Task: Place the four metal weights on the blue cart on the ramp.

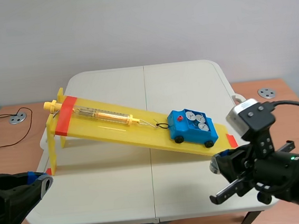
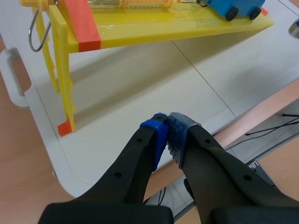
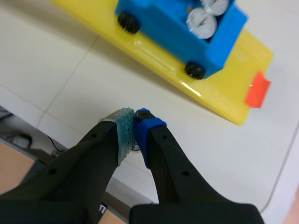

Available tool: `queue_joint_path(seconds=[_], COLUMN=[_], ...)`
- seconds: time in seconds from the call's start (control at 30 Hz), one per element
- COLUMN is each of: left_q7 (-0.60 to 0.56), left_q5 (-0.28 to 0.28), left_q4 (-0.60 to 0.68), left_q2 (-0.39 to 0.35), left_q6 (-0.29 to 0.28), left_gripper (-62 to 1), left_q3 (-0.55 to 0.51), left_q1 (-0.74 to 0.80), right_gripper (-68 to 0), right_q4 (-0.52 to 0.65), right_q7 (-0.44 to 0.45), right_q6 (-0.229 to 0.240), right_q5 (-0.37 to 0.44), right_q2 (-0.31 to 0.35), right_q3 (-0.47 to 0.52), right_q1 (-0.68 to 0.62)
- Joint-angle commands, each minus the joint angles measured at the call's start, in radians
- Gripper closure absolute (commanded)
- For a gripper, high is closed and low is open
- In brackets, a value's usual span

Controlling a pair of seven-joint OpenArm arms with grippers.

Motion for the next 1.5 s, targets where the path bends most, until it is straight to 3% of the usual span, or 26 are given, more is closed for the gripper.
queue_joint_path(seconds=[0.0,0.1,0.2,0.43,0.63,1.23,1.47], left_q7=[-0.089,-0.089,-0.089,-0.089,-0.089,-0.089,-0.089], left_q5=[-0.059,-0.059,-0.059,-0.059,-0.059,-0.058,-0.058], left_q4=[0.072,0.072,0.072,0.072,0.072,0.072,0.072], left_q2=[0.019,0.019,0.019,0.019,0.019,0.019,0.019], left_q6=[-0.032,-0.032,-0.032,-0.032,-0.032,-0.032,-0.032], left_gripper=[-2.8,-2.8,-2.8,-2.8,-2.8,-2.8,-2.8], left_q3=[-0.016,-0.016,-0.016,-0.016,-0.016,-0.016,-0.016], left_q1=[-0.008,-0.008,-0.008,-0.008,-0.008,-0.008,-0.008], right_gripper=[-0.7,-0.6,-0.6,-0.6,-0.6,-0.6,-0.6], right_q4=[0.122,0.139,0.13,0.054,-0.041,-0.28,-0.311], right_q7=[0.099,0.094,0.045,0.023,0.019,0.021,0.028], right_q6=[0.027,0.027,0.027,0.026,0.023,0.012,0.026], right_q5=[0.167,0.273,0.325,0.325,0.324,0.301,0.298], right_q2=[0.035,0.008,-0.04,-0.167,-0.224,-0.262,-0.27], right_q3=[0.084,0.135,0.145,0.139,0.139,0.138,0.138], right_q1=[0.051,0.077,0.127,0.242,0.329,0.472,0.506])
